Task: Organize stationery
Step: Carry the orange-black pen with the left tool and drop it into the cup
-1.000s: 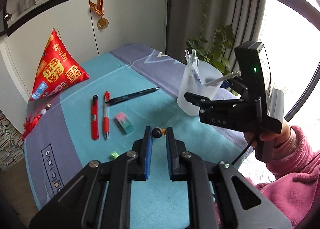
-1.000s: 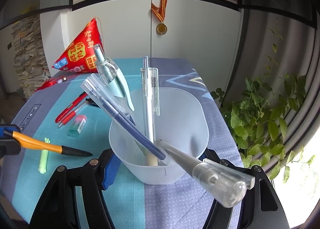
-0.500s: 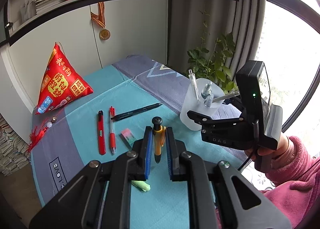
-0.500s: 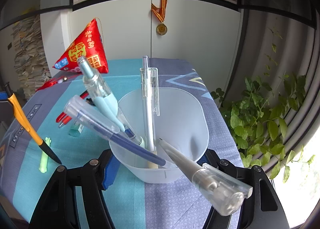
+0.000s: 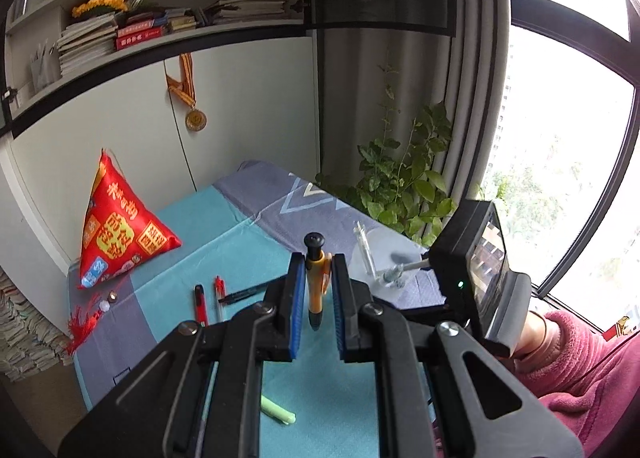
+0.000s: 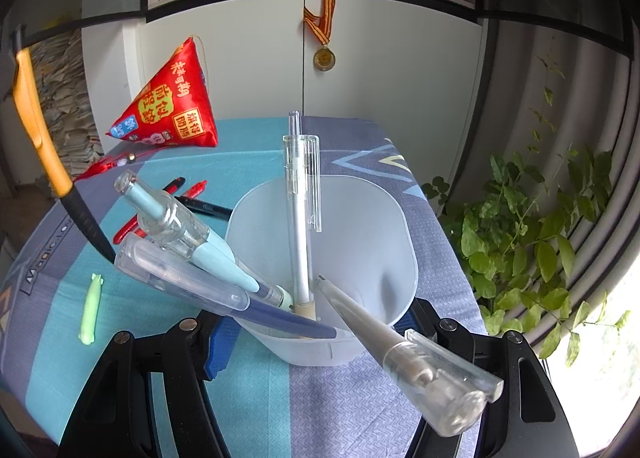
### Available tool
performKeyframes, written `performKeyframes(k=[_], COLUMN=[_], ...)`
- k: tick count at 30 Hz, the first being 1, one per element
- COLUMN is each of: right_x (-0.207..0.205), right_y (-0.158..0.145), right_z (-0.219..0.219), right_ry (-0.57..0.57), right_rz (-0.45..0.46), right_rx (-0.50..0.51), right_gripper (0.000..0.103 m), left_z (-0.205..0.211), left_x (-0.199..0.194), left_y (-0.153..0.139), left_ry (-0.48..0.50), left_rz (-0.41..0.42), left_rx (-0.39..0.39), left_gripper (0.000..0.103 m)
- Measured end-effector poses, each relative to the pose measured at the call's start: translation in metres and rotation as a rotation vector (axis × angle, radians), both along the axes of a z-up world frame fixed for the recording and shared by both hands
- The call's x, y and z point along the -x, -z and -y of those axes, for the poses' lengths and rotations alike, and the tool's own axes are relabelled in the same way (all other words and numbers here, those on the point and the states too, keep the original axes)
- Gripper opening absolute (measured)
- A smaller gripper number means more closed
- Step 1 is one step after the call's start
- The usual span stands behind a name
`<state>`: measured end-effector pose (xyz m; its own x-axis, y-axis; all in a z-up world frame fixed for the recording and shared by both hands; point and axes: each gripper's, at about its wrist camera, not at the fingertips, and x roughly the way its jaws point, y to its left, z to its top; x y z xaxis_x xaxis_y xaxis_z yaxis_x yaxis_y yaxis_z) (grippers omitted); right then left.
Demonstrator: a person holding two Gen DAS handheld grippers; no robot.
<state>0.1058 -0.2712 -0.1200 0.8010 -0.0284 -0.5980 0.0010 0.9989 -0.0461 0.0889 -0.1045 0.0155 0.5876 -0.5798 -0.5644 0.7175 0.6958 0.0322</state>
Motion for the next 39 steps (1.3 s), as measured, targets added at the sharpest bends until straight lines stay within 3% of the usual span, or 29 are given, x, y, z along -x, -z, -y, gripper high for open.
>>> performKeyframes(k=[7,11,19,39], right_x=[0.0,0.0,0.0,0.001], right_y=[0.0,-0.002,-0.002,-0.002], right_z=[0.0,-0.001,-0.001,-0.001], right_ry=[0.001,0.002,0.002,0.003], right_rz=[0.002,0.002,0.003,0.004], right_rx=[-0.004,-0.005,-0.006,-0.004], right_gripper=[0.069,0.069,0.069,0.069], left_z=[0.02,0.031,0.052,0.064], left_x=[0.008,0.0,-0.022,-0.05], left_y=[-0.042,-0.048,-0.031,0.028], left_ry=[0.091,0.13,0.148,0.126], left_rz=[0.098,0.061,-0.049,-0.229], left_rx=[0.066,0.105,0.127,0.031], left_gripper=[0.011,0.011,0.011,0.012])
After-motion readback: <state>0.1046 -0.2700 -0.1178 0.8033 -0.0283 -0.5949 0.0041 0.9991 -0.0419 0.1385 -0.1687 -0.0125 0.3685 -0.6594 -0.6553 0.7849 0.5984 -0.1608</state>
